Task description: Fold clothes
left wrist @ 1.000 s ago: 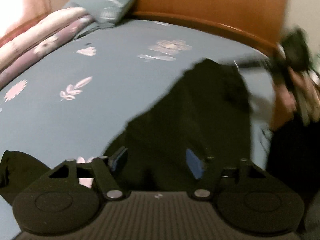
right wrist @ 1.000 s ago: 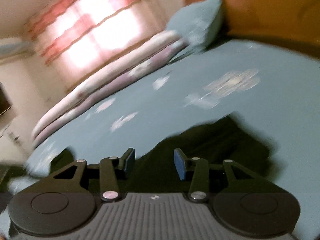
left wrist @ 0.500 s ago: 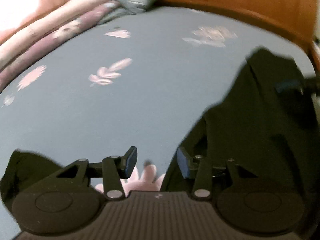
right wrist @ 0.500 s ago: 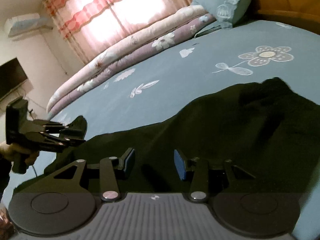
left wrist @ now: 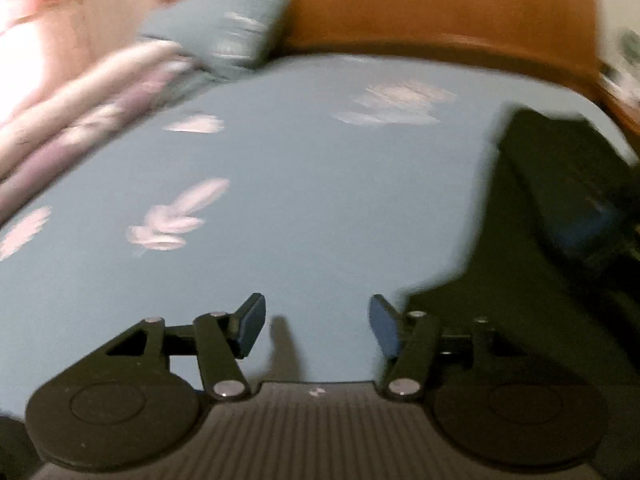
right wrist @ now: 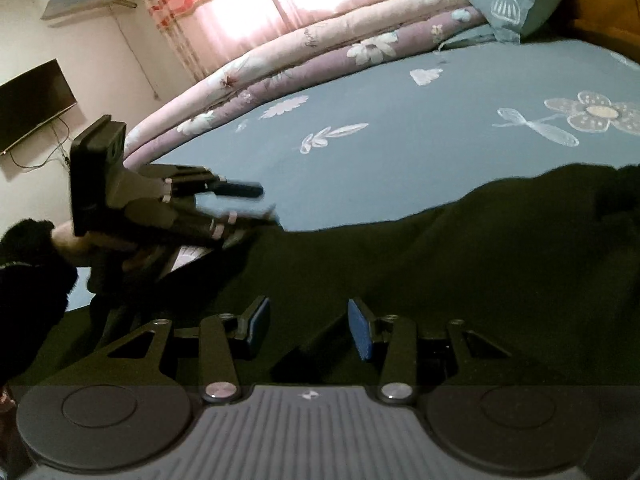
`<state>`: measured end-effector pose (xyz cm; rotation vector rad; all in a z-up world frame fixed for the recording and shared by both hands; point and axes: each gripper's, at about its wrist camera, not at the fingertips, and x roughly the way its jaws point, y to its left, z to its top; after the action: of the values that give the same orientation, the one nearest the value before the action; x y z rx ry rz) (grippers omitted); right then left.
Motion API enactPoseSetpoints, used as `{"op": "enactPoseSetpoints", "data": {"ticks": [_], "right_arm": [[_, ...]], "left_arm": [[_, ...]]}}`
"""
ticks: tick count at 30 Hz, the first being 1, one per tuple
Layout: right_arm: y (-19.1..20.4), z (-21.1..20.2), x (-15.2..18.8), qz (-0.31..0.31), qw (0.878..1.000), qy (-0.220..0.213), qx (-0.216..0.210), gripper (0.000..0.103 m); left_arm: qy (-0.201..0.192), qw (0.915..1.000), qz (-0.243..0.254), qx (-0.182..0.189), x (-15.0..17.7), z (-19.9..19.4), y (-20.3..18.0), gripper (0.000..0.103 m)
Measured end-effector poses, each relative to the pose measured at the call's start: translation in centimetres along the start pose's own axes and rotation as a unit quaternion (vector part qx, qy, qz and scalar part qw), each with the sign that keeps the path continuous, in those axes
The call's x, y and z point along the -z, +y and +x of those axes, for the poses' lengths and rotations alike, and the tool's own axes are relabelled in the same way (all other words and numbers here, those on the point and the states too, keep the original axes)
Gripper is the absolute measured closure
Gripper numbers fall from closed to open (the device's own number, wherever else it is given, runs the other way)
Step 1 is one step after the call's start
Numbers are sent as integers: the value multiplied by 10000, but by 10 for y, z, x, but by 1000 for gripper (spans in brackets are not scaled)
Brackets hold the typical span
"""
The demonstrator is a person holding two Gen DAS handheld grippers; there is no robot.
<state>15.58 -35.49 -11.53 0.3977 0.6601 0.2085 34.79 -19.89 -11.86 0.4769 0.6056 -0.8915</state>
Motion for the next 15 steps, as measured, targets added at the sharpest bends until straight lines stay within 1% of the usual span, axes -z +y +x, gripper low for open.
{"op": "enactPoseSetpoints", "data": {"ticks": [2,4,6,7,9,11,12,13,15], "right_arm": [[0,2,1,5,10000,36,20,54],[0,1,1,28,10000,26,13,54],[-1,-1,2,68,10000,21,-7,54],[-2,-1,2,98,9999,26,-19,54],[-2,-1,2,126,9999,25,-32,54],[-1,0,1,104,9999,12,-36,54],[-1,0,1,101,9999,9,-35,54],[-1,0,1,104,9999,9,-38,54],[-1,1,0,125,9999,17,-52,54]], "left_arm": [[-24,9992,-382,58,1,-3,12,51],[-34,9987,-485,168,1,-12,17,51],[-11,9990,-247,360,2,-21,13,51],[28,9991,-26,414,2,-25,9,51],[303,9968,438,592,6,-25,1,51],[588,9920,710,860,10,-22,-3,51],[674,9898,750,1005,10,-20,-5,51],[676,9887,720,1125,10,-18,-5,51],[622,9875,522,1352,6,-13,-1,50]]}}
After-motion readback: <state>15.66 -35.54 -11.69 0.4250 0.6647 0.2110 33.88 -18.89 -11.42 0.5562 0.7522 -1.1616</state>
